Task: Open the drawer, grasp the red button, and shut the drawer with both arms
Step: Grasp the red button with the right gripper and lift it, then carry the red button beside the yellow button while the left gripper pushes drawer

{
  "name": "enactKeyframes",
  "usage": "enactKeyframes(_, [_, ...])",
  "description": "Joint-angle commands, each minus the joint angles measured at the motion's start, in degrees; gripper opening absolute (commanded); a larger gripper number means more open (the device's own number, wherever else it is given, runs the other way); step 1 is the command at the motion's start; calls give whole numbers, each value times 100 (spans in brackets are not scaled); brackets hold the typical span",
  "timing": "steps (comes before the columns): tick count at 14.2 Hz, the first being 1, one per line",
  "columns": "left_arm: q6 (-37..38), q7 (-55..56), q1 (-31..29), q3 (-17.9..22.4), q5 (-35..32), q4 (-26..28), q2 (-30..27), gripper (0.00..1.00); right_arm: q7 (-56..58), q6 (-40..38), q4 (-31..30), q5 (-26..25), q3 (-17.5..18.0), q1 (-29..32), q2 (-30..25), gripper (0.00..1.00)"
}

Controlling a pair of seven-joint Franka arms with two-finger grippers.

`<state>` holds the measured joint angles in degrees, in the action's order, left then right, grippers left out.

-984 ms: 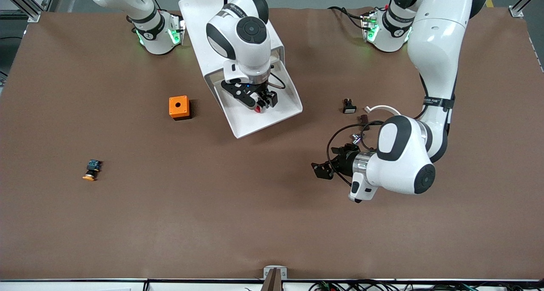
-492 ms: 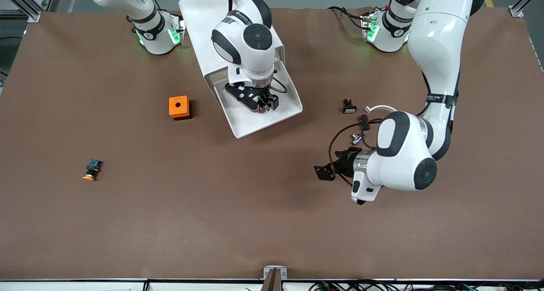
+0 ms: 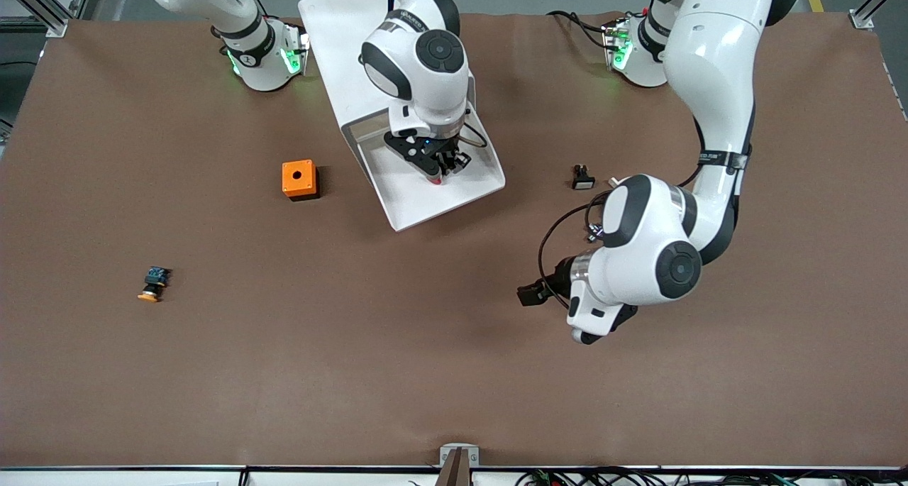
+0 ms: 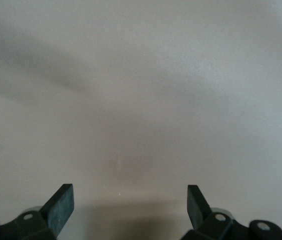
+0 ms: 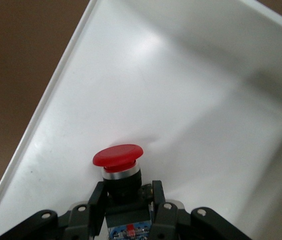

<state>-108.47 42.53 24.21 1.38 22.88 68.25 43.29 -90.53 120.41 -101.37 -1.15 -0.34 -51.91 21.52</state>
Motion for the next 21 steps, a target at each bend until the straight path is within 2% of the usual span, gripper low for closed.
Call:
enactKeyframes(1, [-86,10,119,20,-301,162,-172,100,-18,-166,336,-16,-89,23,28,0])
enactKeyframes(3, [-86,28,145,37,-328,162,-163,100,201,-508,731,-8,-80,233,28,0])
enactKeyframes(5, [-147,54,303,46,-704,163,-163,100,701,-859,1021,19,-80,505,10,0])
enactKeyframes(7, [-209,185,487,29,-1328,171,-189,100,1473,-1062,1058,19,-80,900,-112,0])
enactKeyframes(10, [-209,809,751,20,-1822,233,-242,100,2878,-1431,1040,28,-80,1638,-350,0])
enactKeyframes(16, [-209,845,1226,-24,-1814,268,-233,100,5086,-1547,751,28,-98,3071,-499,0])
enactKeyframes(21, [-209,1107,1446,-42,-1506,303,-207,100,6097,-1117,216,19,-98,3994,-526,0])
